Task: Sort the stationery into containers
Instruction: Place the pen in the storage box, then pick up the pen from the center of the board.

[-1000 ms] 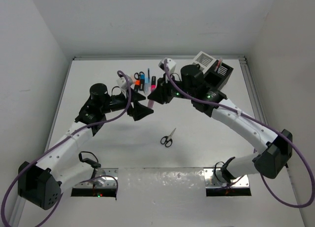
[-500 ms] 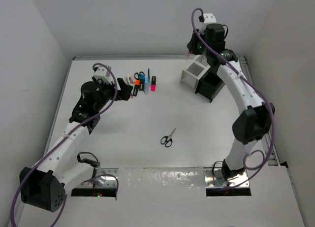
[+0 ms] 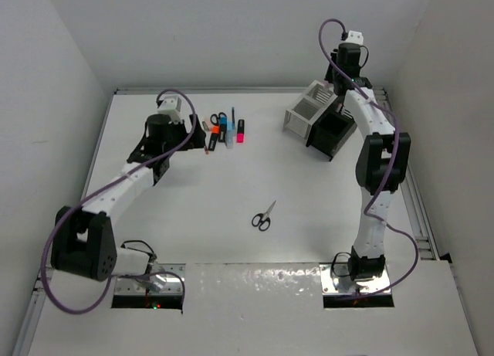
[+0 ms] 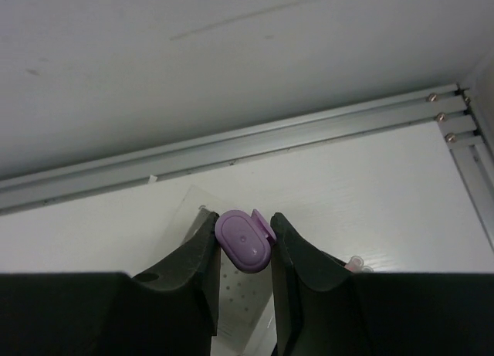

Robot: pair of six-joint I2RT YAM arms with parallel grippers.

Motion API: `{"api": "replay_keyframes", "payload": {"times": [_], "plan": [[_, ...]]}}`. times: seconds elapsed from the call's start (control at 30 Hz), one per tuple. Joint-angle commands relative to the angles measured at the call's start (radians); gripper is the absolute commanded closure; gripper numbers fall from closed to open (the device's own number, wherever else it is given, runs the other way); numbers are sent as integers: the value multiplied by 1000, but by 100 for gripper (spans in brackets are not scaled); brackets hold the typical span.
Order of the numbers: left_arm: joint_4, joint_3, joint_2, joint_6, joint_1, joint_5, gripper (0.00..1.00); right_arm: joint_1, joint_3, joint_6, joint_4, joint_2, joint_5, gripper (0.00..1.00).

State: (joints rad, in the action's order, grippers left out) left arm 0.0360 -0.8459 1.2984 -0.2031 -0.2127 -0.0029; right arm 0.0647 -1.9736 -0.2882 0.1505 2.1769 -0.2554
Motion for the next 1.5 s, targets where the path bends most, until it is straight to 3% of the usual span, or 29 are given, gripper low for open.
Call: {"api": "replay_keyframes", "payload": {"times": [0.0,0.23,0.3,0.43,0.53,0.67,0.73,0.97,1.27,1.47], "plan": [[54,-125,82,28,22,-29,4,10,-36,-60,-97,24,37,100],[107,-240,275,54,38,-34,7,17,70,-68,-193,44,50,100],[78,-274,337,51,45,-17,12,18,64,-63,-195,67,71,100],[1,-370,464,16,58,23,44,23,47,-51,-190,112,76,94],[-18,-430,530,36,43,64,51,26,61,-58,-192,104,85,83],[-77,-522,611,105,6,44,51,29,68,-42,-187,83,102,68],[-55,-516,624,117,-10,27,46,29,88,-39,-193,67,104,55],[-53,-527,676,148,-46,-84,48,38,110,-23,-184,-20,140,41],[-91,-602,756,177,-102,-173,57,49,226,-48,-238,-169,231,42],[-214,-728,844,159,-89,-149,60,49,324,-58,-284,-255,303,44]]}}
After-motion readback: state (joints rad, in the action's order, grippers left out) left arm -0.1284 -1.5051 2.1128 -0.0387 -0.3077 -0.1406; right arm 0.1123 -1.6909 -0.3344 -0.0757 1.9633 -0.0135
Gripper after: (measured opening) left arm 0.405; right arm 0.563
